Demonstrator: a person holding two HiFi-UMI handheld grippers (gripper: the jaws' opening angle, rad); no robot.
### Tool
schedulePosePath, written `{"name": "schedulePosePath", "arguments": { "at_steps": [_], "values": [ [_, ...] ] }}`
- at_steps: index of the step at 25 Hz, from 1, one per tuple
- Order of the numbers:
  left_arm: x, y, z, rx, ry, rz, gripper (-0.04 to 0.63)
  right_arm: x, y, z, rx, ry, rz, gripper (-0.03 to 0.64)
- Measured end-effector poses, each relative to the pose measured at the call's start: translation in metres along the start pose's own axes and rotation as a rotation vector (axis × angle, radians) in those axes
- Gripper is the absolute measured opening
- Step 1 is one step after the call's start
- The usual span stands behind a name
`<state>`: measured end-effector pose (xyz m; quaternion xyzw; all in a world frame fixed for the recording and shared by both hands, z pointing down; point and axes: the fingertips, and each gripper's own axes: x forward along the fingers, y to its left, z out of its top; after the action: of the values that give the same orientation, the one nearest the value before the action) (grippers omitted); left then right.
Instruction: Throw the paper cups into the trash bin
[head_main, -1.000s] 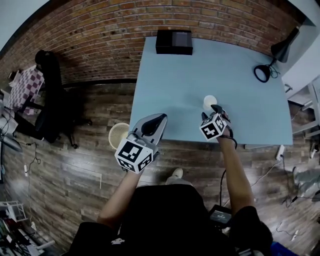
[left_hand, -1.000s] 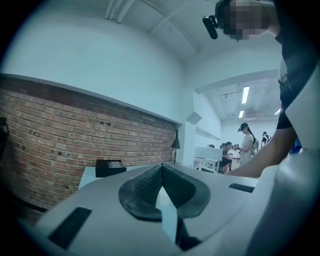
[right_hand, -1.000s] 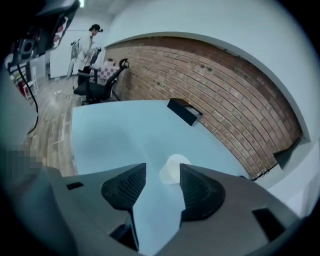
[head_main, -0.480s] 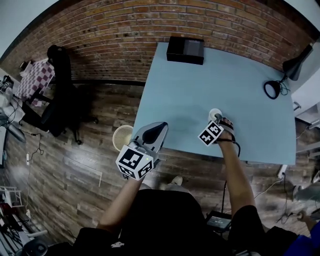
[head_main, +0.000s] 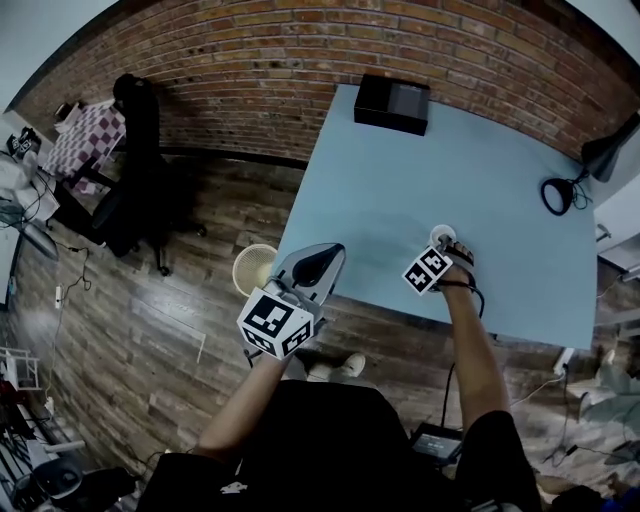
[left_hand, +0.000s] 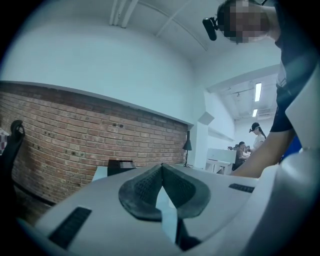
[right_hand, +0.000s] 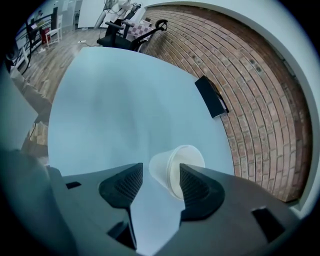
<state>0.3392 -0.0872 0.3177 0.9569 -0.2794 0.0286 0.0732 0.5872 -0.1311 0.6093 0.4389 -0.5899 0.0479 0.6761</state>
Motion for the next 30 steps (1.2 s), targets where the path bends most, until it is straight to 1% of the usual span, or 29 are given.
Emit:
{"name": "schedulePosePath", "arguments": {
  "at_steps": [6,8,10,12,16,18,24,30],
  "values": [
    [-0.013,0.013,0.004,0.002,-0.020,0.020,0.003,0.003,0.002,0.003,-0.024,0.030,0.010,0.232],
    [-0.017,0.017,0.005,0.001,-0.023,0.027,0.003,0.003,0.003,0.002,-0.026,0.042,0.008,0.205],
    [-0.021,0.024,0.006,-0.002,-0.025,0.034,0.003,0.002,0.001,0.003,-0.029,0.050,-0.009,0.141],
    [-0.026,0.030,0.008,-0.001,-0.027,0.036,0.003,0.000,0.000,0.006,-0.033,0.049,-0.026,0.110],
    [-0.032,0.034,0.006,-0.009,-0.030,0.033,0.003,-0.006,0.003,0.007,-0.015,0.040,-0.038,0.080],
    [-0.032,0.034,0.006,-0.009,-0.032,0.025,0.003,-0.010,0.003,0.006,-0.005,0.041,-0.042,0.077],
    [-0.034,0.034,0.010,-0.019,-0.043,-0.003,0.003,-0.020,-0.003,0.003,0.031,0.039,-0.072,0.037],
    [-0.041,0.042,0.007,-0.030,-0.041,0.014,0.003,-0.030,-0.009,0.016,0.062,-0.004,-0.092,0.017]
  ]
}}
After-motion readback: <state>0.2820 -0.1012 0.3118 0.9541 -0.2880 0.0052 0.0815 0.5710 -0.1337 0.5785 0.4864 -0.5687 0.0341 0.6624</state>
